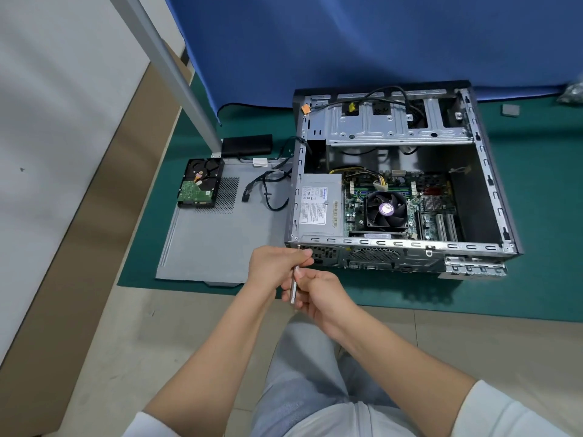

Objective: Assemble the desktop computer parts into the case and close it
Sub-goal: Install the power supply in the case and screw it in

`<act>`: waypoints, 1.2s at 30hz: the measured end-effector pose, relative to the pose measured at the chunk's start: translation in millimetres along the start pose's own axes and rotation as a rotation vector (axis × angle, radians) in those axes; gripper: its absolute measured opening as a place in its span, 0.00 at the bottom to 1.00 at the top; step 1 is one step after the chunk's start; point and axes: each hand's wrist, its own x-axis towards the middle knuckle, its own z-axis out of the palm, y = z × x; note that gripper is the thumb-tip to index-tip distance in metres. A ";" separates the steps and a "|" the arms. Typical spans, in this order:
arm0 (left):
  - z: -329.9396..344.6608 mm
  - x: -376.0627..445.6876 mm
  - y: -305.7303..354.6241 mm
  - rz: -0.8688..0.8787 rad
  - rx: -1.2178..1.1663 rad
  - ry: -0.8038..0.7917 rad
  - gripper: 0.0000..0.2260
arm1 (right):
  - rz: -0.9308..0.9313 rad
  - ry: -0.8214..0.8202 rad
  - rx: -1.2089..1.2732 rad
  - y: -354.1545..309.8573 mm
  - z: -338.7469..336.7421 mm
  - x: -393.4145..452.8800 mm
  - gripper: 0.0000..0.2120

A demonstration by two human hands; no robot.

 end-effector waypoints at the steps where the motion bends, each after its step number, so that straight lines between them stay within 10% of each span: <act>1: -2.2 -0.5 0.8 -0.003 0.006 -0.040 0.08 | 0.001 0.004 -0.011 0.5 -1.0 -0.1 0.13; 10: -12.6 6.1 10.9 -0.209 -0.038 -0.172 0.36 | -0.097 0.080 -0.188 -1.0 -7.3 -0.2 0.06; 18: -3.0 11.0 15.5 -0.177 0.043 -0.177 0.28 | -0.106 0.137 -0.163 -0.1 -0.2 3.4 0.13; 27: 0.7 8.2 13.4 -0.154 -0.028 -0.150 0.27 | 0.055 -0.108 0.404 9.3 -7.8 12.2 0.09; 36: 1.4 -6.8 2.3 -0.064 0.029 -0.183 0.16 | -0.073 -0.036 -0.195 -7.7 -34.8 -1.2 0.09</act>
